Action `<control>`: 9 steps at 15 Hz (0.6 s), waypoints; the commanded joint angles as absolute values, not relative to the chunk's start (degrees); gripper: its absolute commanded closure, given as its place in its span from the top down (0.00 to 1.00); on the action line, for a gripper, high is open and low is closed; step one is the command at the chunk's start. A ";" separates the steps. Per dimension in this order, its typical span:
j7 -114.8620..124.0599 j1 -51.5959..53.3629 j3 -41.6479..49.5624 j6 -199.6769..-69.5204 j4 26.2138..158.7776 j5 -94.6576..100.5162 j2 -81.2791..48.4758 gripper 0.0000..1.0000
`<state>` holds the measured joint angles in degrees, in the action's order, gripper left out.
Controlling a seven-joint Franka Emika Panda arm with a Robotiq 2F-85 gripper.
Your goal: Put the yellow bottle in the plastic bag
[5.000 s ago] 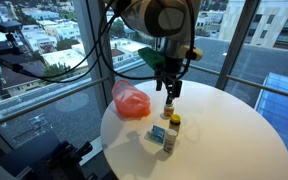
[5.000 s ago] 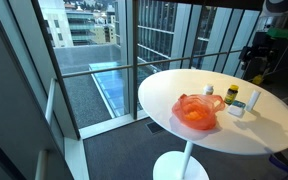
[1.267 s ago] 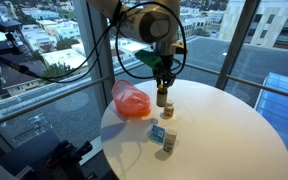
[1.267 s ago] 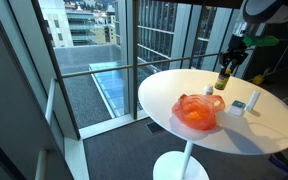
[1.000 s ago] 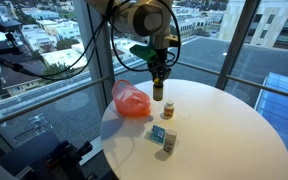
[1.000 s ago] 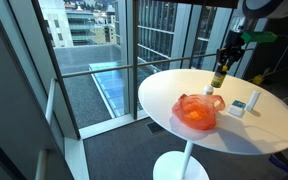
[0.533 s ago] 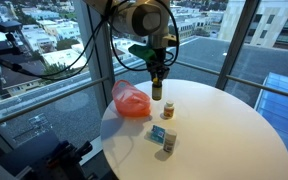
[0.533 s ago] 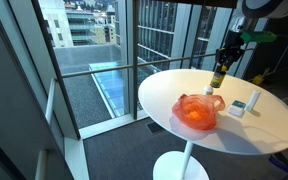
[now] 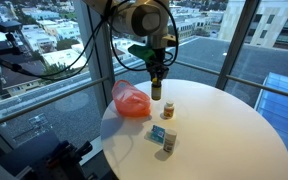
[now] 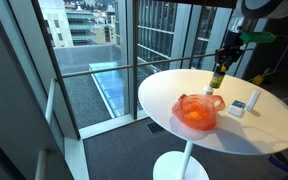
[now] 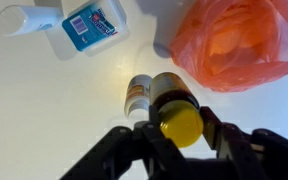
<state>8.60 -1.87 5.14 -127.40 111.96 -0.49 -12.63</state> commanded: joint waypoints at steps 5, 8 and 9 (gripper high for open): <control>8.69 0.14 2.64 -127.23 110.33 1.41 -12.77 0.20; 8.21 1.36 1.32 -127.18 110.72 1.26 -12.73 0.20; 8.09 1.72 0.89 -127.02 110.84 1.21 -12.61 0.20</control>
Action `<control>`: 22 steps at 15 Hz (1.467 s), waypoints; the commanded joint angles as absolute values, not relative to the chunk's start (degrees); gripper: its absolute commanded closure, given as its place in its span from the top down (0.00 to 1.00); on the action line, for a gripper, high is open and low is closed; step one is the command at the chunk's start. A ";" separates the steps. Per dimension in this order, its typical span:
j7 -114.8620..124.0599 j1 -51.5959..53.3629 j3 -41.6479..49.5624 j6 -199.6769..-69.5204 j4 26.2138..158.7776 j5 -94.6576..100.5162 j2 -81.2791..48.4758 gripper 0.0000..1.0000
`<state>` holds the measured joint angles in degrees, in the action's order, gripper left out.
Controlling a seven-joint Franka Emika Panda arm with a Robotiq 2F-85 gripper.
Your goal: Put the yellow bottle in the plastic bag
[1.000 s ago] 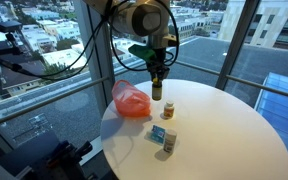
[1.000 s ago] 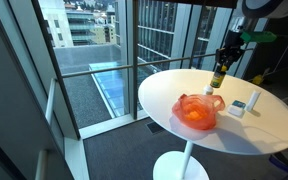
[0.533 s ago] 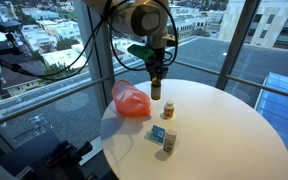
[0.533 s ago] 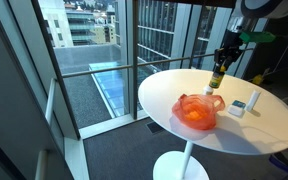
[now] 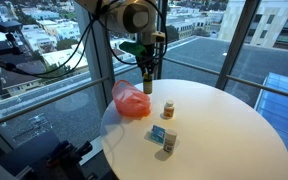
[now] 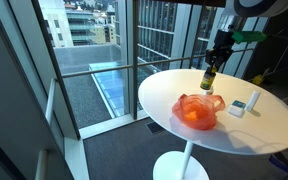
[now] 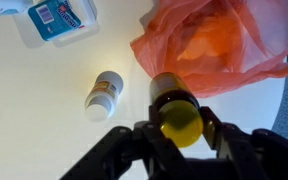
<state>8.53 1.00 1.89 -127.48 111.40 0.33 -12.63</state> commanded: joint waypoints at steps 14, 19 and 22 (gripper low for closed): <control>7.40 4.87 -3.10 -126.60 111.55 0.15 -15.74 0.20; 7.18 5.79 -3.31 -127.84 110.58 1.06 -18.94 0.20; 6.61 6.13 -3.19 -129.12 109.66 1.68 -20.71 0.20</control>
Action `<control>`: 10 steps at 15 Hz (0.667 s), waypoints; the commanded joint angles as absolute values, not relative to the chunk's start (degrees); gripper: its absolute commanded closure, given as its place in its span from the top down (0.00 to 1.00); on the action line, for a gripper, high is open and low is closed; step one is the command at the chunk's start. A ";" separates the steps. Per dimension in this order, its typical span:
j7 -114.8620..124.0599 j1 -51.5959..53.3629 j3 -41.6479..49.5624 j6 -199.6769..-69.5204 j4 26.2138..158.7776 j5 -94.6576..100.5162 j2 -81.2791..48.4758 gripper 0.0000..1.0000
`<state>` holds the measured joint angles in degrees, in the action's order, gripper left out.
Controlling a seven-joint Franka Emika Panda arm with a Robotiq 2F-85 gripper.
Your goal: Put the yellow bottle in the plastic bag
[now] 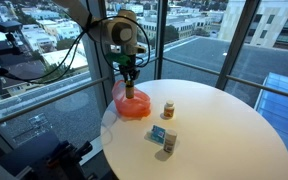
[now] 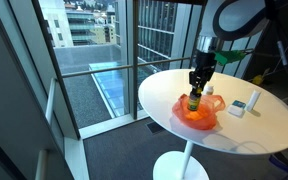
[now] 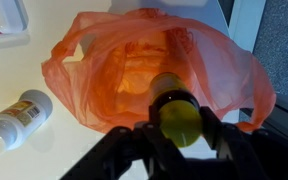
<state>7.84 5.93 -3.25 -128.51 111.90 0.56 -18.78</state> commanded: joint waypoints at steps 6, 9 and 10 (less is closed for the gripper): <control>5.01 6.07 -2.96 -131.33 107.45 1.99 -24.02 0.20; 4.30 5.92 -2.83 -131.64 106.79 2.02 -25.12 0.20; 4.08 5.90 -2.76 -131.56 106.58 2.03 -25.45 0.20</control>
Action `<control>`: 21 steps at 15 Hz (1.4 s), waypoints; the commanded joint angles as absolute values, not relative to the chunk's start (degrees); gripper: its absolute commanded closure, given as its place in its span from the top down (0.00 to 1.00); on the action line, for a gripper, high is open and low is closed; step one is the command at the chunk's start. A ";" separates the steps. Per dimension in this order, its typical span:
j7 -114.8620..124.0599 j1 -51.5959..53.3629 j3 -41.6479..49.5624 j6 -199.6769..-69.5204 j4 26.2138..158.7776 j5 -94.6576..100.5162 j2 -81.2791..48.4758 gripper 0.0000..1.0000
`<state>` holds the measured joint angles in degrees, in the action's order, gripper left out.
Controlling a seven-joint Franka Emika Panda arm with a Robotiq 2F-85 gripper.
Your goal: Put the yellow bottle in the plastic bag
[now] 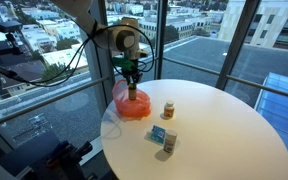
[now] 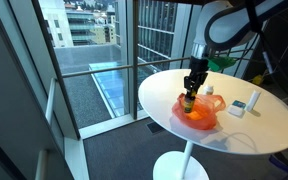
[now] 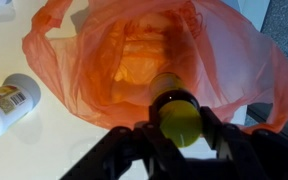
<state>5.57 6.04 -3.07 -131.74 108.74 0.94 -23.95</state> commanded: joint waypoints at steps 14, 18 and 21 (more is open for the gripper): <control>2.11 5.83 -2.30 -130.85 106.13 3.20 -26.69 0.91; 0.36 5.47 -2.76 -130.64 106.62 2.67 -25.22 1.00; -0.42 5.30 -2.77 -129.04 106.78 2.49 -23.49 1.00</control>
<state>1.38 6.00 -2.38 -131.62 106.98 2.15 -25.85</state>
